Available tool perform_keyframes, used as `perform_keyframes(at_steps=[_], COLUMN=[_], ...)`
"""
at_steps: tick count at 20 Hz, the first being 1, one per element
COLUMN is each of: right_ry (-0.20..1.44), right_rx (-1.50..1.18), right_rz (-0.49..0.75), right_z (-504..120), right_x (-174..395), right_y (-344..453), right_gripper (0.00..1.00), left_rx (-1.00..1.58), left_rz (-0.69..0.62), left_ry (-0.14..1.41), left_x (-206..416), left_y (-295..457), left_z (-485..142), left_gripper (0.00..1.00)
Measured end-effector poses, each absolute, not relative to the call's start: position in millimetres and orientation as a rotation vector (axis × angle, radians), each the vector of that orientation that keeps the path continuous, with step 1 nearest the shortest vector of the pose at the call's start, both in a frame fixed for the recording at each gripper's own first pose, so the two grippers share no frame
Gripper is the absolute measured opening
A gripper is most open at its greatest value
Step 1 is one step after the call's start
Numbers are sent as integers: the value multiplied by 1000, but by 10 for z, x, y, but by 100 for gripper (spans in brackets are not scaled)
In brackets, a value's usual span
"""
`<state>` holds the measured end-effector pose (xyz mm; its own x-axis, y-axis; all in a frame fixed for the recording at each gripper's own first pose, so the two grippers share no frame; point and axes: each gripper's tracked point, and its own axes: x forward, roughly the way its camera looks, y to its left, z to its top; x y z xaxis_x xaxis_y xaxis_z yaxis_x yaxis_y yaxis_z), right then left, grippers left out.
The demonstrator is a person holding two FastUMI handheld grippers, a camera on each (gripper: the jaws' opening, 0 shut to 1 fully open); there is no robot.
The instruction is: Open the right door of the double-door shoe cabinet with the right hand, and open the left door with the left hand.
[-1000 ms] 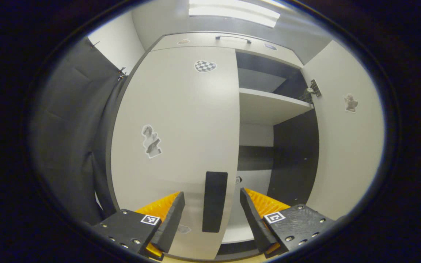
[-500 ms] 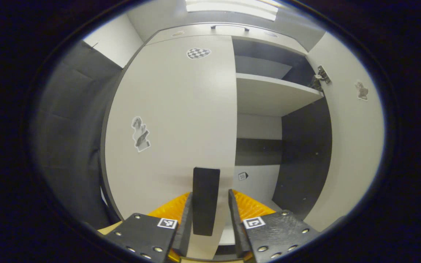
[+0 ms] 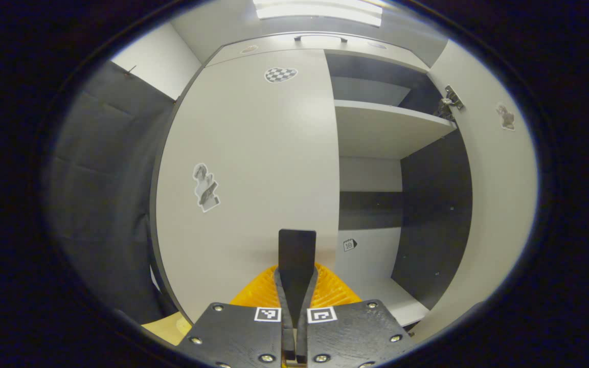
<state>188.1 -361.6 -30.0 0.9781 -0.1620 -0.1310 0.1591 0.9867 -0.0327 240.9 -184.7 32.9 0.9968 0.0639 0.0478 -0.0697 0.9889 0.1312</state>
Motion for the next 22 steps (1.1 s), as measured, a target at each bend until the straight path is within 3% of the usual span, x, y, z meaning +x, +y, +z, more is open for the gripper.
perform_keyframes(at_steps=[8, 22], right_ry=[140, 108], right_rx=[-35, 40], right_rz=[-144, -279], right_z=[-299, -171], right_x=[1650, 404], right_y=[-3373, -2789], right_gripper=[98, 100], left_rx=[88, 31], left_rz=[41, -127], left_ry=[-32, -1], left_x=[2279, 1378], left_y=[-1851, -1426], left_z=[346, 407], left_gripper=[4, 4])
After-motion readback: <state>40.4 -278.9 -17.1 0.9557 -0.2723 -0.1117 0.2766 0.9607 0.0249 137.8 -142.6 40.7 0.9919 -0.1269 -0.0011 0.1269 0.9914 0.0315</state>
